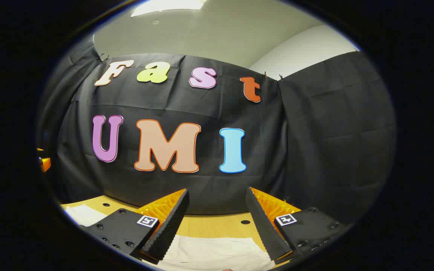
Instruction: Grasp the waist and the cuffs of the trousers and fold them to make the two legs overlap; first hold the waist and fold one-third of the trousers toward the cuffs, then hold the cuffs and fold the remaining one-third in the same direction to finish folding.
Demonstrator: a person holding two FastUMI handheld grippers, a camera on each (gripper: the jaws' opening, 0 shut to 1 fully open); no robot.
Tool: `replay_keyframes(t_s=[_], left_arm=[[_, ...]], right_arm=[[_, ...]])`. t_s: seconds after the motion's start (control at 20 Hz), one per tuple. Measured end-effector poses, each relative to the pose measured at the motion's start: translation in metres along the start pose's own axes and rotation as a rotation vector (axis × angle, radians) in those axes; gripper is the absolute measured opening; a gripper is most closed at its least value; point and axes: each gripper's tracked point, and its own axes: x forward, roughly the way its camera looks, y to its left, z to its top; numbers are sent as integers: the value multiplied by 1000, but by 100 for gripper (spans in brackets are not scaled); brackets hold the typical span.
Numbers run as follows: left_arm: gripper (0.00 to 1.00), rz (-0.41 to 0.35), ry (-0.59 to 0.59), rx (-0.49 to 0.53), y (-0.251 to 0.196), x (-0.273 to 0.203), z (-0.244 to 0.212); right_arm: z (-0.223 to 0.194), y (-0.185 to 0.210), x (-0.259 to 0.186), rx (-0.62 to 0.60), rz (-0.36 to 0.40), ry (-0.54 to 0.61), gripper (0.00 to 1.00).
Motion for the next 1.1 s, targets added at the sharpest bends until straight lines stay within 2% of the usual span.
replay_keyframes(t_s=[0.6,0.9,1.1], left_arm=[[94,5,14,9,10,15,-9],[94,2,11,8,11,18,-10],[94,-21,14,58,13,18,-16]], right_arm=[[2,-9,10,-18,-27,-11,98],[3,0,14,-38,-3,-18,97],[3,4,16,-49,15,-21,97]])
